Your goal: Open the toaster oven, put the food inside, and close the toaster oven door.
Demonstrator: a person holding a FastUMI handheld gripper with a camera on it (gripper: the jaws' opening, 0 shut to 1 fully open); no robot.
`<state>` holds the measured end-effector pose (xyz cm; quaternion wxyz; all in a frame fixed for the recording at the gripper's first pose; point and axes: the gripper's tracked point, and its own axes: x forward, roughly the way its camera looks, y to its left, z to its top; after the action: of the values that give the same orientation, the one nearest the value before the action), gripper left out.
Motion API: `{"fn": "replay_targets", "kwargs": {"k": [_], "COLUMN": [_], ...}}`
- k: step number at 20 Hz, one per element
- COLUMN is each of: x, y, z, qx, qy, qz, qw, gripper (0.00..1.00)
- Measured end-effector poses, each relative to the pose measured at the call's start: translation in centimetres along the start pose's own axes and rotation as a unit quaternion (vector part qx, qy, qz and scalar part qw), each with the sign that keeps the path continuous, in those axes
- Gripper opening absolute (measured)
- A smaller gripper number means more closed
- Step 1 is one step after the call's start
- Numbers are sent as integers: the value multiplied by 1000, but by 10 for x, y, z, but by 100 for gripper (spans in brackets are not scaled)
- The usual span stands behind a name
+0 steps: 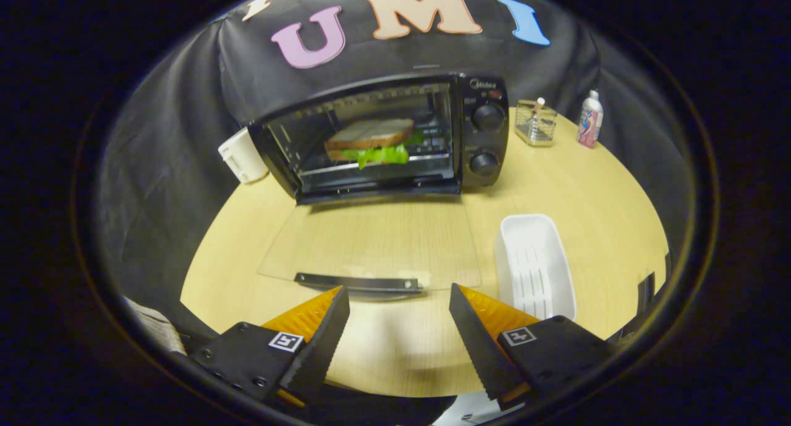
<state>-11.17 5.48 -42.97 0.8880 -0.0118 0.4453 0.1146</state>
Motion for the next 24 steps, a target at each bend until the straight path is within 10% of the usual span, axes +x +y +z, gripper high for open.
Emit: {"fn": "replay_targets", "kwargs": {"k": [24], "x": [-22], "y": [2], "z": [94], "qx": [92], "qy": [-64], "qz": [19], "qw": [994], "gripper": [99]}}
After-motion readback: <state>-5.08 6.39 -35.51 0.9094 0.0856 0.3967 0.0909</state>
